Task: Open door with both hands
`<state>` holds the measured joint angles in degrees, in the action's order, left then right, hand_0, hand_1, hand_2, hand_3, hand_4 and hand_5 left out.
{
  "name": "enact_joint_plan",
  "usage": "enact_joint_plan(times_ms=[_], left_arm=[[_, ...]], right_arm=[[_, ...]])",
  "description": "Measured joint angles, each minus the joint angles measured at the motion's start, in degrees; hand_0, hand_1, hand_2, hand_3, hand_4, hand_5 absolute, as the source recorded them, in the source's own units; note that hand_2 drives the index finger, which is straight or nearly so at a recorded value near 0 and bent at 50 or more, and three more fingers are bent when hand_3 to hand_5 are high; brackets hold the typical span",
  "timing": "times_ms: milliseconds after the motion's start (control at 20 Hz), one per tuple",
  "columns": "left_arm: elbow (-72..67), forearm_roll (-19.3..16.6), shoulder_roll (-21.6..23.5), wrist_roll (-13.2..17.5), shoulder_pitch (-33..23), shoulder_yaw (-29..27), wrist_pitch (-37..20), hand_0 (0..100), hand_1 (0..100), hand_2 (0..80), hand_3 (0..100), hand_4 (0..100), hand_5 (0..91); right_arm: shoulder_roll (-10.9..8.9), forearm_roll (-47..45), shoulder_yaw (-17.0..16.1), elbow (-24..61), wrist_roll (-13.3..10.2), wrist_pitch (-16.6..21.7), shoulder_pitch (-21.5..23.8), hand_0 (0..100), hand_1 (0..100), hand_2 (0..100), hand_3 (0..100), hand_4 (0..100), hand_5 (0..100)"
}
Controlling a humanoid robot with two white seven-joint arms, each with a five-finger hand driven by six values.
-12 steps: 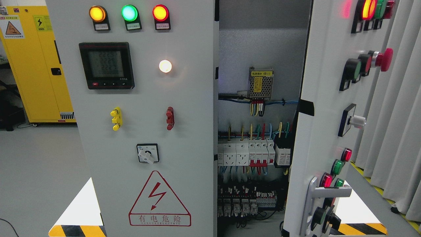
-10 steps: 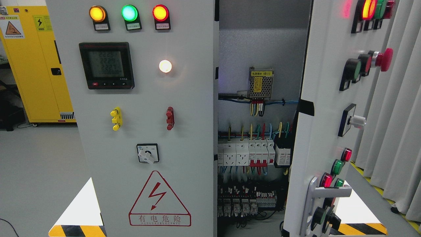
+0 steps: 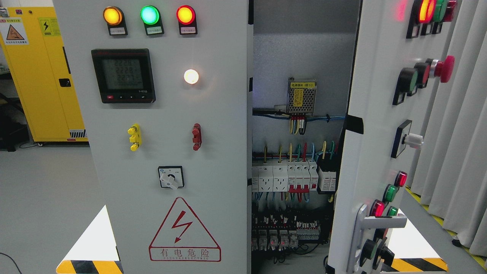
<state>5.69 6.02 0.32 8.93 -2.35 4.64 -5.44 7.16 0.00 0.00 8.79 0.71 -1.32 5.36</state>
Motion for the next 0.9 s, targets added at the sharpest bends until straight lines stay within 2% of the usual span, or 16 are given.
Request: enact_joint_plan(times_ms=[250,501,601,701,801,901], left_arm=[[6.7,0.4,2.1,0.4,-3.1,0.3,-6.0,0,0,0.0,0,0,0.0],[20.2,0.8,5.8,0.9,-7.1,0.7,-7.5,0,0,0.0,0,0,0.0],[25.7,0.9,7.5,2.3,-8.6,0.8,-7.6,0,0,0.0,0,0,0.0],[31.0,1.0,9.2,7.9,-9.9,0.9,-7.7,0,0,0.0,0,0,0.0],[35.8,1.6,10.8,16.0,-10.9,0.9,-7.8,0,0,0.0,0,0,0.0],[39.7,3.3,12.1,22.4,-11.4,0.9,-7.8,0,0,0.0,0,0,0.0]], right_arm=[[0.00,0.0,0.0,0.0,0.0,0.0,0.0,21,8,0,0,0,0],[0.00,0.0,0.0,0.0,0.0,0.0,0.0,21,8,0,0,0,0],[0.00,0.0,0.0,0.0,0.0,0.0,0.0,21,8,0,0,0,0],[0.00,0.0,0.0,0.0,0.0,0.0,0.0,22,8,0,0,0,0],[0.00,0.0,0.0,0.0,0.0,0.0,0.0,22,8,0,0,0,0],[0.00,0.0,0.0,0.0,0.0,0.0,0.0,21,8,0,0,0,0]])
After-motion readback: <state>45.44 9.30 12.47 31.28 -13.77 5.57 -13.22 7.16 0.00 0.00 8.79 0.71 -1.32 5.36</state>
